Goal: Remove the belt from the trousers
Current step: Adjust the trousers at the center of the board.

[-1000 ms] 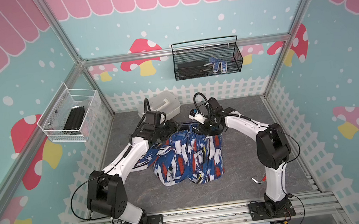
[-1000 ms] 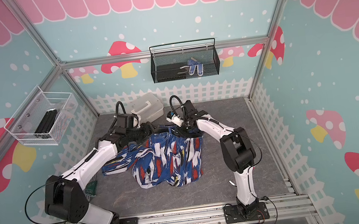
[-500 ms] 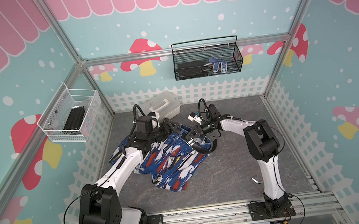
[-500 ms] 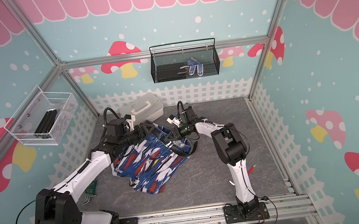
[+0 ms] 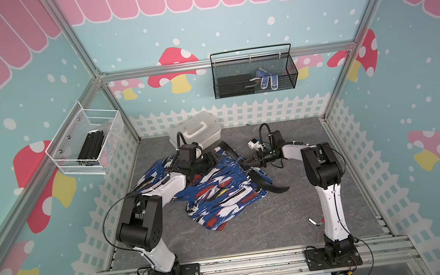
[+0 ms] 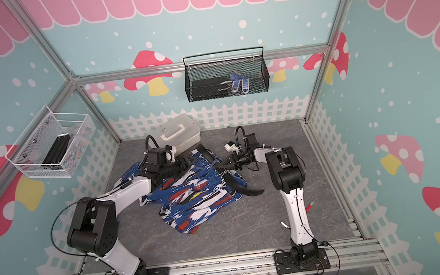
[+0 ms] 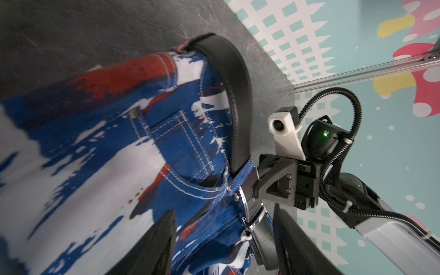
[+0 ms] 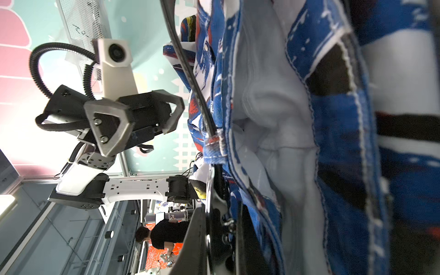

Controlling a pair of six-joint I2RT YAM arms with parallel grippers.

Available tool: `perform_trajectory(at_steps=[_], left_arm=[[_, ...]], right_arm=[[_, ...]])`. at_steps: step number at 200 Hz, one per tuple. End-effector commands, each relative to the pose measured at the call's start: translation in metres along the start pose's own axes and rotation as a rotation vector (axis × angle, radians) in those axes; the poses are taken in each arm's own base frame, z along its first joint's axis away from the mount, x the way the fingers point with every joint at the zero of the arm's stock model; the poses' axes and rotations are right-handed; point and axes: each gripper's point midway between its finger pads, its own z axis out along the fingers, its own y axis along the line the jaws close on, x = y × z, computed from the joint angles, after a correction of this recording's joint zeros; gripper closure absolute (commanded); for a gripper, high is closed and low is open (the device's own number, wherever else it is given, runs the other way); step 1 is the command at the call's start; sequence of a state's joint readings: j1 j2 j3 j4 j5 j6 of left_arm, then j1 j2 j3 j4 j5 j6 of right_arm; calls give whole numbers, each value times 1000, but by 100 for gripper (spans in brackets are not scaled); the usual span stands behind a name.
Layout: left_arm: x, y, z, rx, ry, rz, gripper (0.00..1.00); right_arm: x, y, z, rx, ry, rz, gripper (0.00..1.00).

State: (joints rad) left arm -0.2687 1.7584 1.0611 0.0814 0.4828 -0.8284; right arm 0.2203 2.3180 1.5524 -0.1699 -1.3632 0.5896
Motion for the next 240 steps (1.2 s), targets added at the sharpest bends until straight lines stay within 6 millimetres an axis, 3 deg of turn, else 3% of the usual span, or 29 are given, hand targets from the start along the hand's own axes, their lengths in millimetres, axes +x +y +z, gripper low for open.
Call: perform_trajectory(at_steps=[1,42,101,132,153,163,185,190,196,224,240], left_arm=[[-33,-26,14,115,-86,23,37],[-45,-36,40,213,-111,-19,42],[-31,-33,81,230,-55,-36,48],[-30,-41,91,295,-33,-51,67],[-26,-39,89,284,-18,-45,91],[-24,-39,86,267,-17,-46,100],[-20,-39,80,227,-14,-62,100],[-18,-38,79,211,-10,-68,100],[-15,-38,79,193,-1,-70,100],[-6,-40,79,125,15,-78,100],[-3,-43,78,108,20,-82,100]], right_arm=[[1,1,6,-31,21,-13,100],[3,3,5,-21,16,-18,100],[2,5,4,-10,10,-19,100],[-3,8,4,-16,9,-30,100],[-13,11,-1,8,-13,-44,100],[-19,7,-8,78,-40,-61,88],[-22,-8,-34,438,-14,-166,63],[-23,-8,-39,512,0,-205,43],[-25,-7,-45,591,9,-241,34],[-24,9,-57,894,66,-446,24],[-15,16,-48,1036,136,-581,13]])
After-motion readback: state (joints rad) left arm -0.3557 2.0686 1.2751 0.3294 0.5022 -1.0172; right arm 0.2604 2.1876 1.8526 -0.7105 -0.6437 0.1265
